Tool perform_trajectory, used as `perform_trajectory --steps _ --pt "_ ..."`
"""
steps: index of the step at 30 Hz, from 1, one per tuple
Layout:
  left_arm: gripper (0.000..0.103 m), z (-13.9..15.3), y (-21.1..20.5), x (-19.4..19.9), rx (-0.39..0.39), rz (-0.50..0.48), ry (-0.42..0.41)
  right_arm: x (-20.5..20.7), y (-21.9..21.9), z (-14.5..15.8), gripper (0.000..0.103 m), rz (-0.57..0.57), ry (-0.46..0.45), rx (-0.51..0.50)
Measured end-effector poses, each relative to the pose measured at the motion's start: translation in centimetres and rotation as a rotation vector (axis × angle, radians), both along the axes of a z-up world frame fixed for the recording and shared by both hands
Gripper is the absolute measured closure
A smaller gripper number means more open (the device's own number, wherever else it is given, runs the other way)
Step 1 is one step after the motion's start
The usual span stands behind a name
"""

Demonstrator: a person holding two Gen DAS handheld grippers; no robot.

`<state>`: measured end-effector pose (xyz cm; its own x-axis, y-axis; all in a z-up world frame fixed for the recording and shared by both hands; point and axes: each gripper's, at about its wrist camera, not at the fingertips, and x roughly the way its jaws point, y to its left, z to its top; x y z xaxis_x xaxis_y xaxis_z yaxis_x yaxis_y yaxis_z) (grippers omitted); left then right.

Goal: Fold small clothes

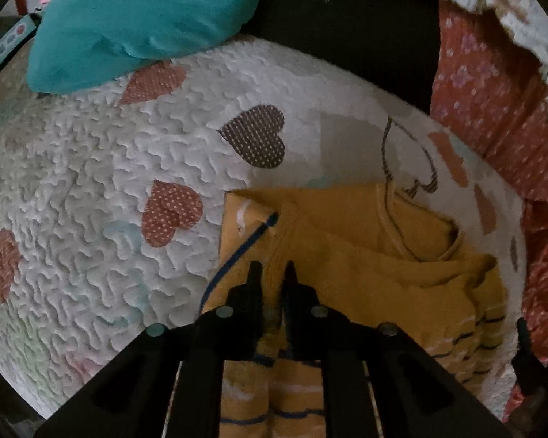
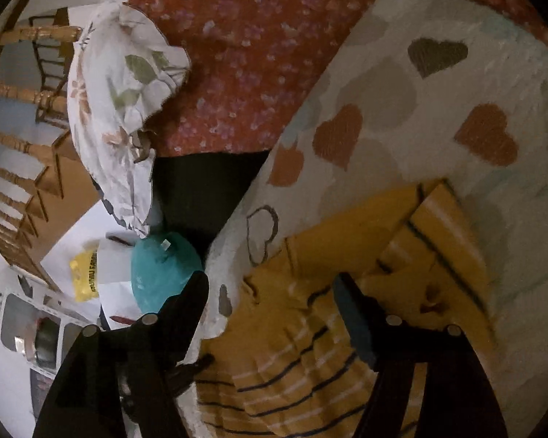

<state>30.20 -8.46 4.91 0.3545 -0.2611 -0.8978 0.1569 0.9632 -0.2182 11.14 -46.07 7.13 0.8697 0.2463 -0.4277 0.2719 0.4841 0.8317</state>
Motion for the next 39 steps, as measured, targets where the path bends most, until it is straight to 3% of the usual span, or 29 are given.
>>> perform_trajectory --steps 2,3,5,7,11,12,13,14,16,18,21,23,27,29,31,35,39 --pt "0.085 1.0 0.6 -0.8 -0.003 0.005 -0.019 0.4 0.8 0.2 0.042 0.042 0.015 -0.027" --pt "0.083 1.6 1.0 -1.4 0.000 0.004 -0.039 0.7 1.2 0.2 0.042 0.061 0.028 -0.046" --pt "0.070 2.2 1.5 -2.8 0.026 -0.015 -0.068 1.5 2.9 0.8 0.042 0.087 0.097 -0.204" --pt "0.064 1.8 2.0 -4.2 0.064 -0.041 -0.070 2.6 5.1 1.3 0.041 0.129 0.174 -0.449" --pt "0.064 0.0 3.1 -7.3 0.134 -0.101 -0.061 3.6 7.6 -0.4 0.042 0.215 0.298 -0.633" --pt "0.064 -0.6 3.2 -8.0 0.149 -0.114 -0.062 3.6 7.9 -0.8 0.047 0.218 0.325 -0.667" --pt "0.064 -1.4 3.0 -8.7 0.172 -0.134 -0.057 3.6 7.8 -1.2 0.076 0.223 0.342 -0.676" --pt "0.064 -2.3 2.8 -9.0 0.212 -0.145 -0.051 3.6 7.3 -1.7 0.096 0.220 0.353 -0.650" --pt "0.064 -4.0 2.5 -9.3 0.292 -0.140 -0.043 3.1 5.0 -2.8 0.096 0.154 0.365 -0.550" --pt "0.064 -5.1 2.5 -8.8 0.315 -0.124 -0.021 2.4 2.2 -4.1 0.096 0.073 0.384 -0.448" --pt "0.062 -5.9 3.5 -7.4 0.292 -0.073 0.015 1.2 -1.6 -6.7 0.096 0.011 0.393 -0.248" --pt "0.060 -5.9 4.3 -6.6 0.257 -0.051 0.040 0.8 -2.3 -6.9 0.092 0.000 0.371 -0.180" --pt "0.060 -5.0 5.7 -5.6 0.251 -0.024 0.033 0.2 -2.7 -5.5 0.071 -0.008 0.335 -0.184" --pt "0.060 -4.4 6.9 -5.3 0.191 -0.001 0.062 -0.9 -3.0 -4.7 0.064 -0.046 0.310 -0.205" --pt "0.060 -3.7 7.6 -5.6 0.159 0.019 0.065 -2.0 -3.3 -3.7 0.064 -0.092 0.295 -0.229" --pt "0.060 -1.8 7.5 -7.6 0.181 -0.004 0.008 -2.8 -1.7 -1.6 0.064 -0.084 0.211 -0.260" --pt "0.060 -0.8 7.1 -10.0 0.159 -0.027 -0.007 0.1 4.0 -1.7 0.076 0.186 0.132 -0.277"
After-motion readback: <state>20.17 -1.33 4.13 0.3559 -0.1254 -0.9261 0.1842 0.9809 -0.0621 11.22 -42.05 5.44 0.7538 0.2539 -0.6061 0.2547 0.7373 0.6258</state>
